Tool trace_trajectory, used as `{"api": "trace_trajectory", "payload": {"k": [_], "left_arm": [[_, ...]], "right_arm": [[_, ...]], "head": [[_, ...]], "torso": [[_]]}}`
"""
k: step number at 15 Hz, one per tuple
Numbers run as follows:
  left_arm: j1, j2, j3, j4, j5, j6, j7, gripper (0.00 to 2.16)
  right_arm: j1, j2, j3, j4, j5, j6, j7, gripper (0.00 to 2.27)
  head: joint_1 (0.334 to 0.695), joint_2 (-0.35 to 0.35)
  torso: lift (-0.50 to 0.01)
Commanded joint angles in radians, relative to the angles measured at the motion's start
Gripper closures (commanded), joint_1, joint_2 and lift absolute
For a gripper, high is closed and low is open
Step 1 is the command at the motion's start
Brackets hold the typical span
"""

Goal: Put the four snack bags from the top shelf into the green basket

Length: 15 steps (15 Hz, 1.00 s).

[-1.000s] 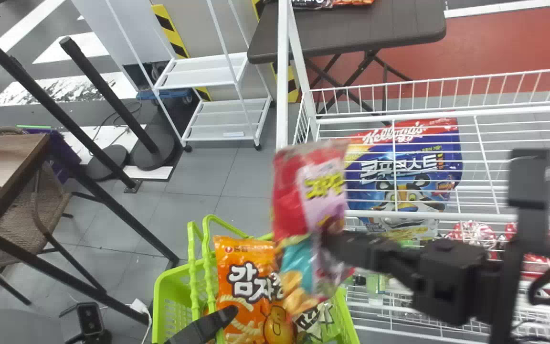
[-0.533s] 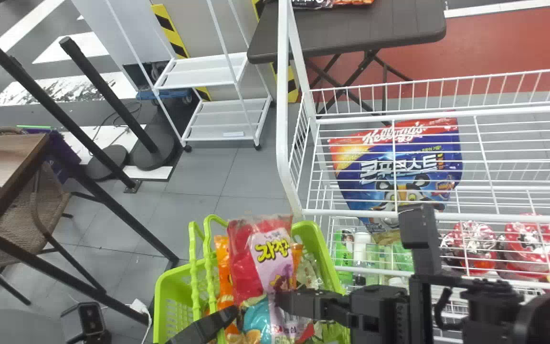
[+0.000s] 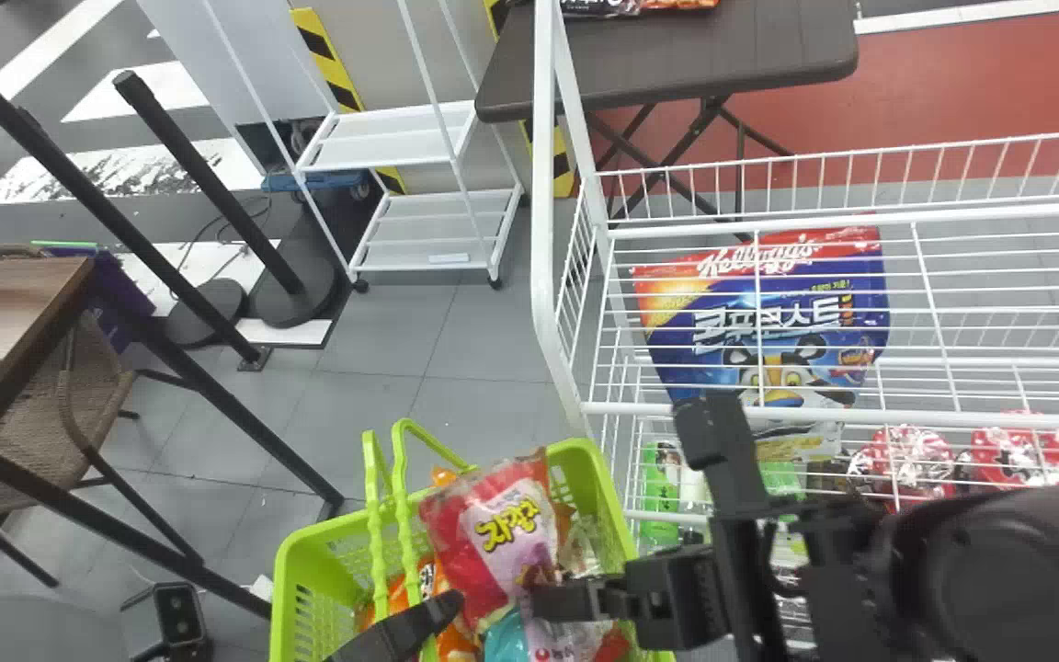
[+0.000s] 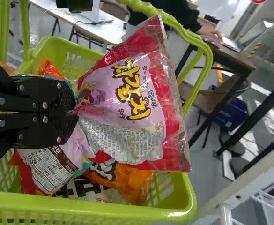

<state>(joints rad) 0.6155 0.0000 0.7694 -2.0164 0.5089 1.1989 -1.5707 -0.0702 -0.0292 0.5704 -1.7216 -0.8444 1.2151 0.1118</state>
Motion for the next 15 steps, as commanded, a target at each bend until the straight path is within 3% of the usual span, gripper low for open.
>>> {"api": "trace_trajectory", "payload": {"k": [1,2,3,7,10,15], "left_arm": [[0.004,-0.003,-0.001,-0.001,0.000,0.000,-0.010,2.15],[0.006,-0.003,-0.001,-0.001,0.000,0.000,-0.010,2.15],[0.006,-0.003,0.001,0.001,0.002,0.000,-0.010,2.15],[0.003,-0.003,0.001,0.001,0.002,-0.003,-0.010,2.15],[0.000,-0.003,-0.001,0.002,0.002,-0.003,-0.010,2.15],[0.000,-0.003,-0.001,0.002,0.006,-0.003,-0.010,2.15]], "right_arm": [[-0.076,0.029,0.052,0.076,-0.008,-0.001,0.008,1.16],[-0.083,0.028,0.055,0.076,-0.012,0.015,0.019,0.08],[-0.079,0.023,0.039,0.065,-0.016,0.054,0.031,0.00],[0.018,0.000,-0.161,-0.147,-0.058,0.357,0.062,0.05],[0.058,-0.011,-0.331,-0.305,-0.081,0.357,0.060,0.04],[0.150,-0.046,-0.462,-0.454,0.090,0.357,0.055,0.04]], "head": [[0.695,0.350],[0.695,0.350],[0.695,0.350],[0.695,0.350],[0.695,0.350],[0.695,0.350]], "torso": [[0.000],[0.000],[0.000],[0.000],[0.000],[0.000]]}}
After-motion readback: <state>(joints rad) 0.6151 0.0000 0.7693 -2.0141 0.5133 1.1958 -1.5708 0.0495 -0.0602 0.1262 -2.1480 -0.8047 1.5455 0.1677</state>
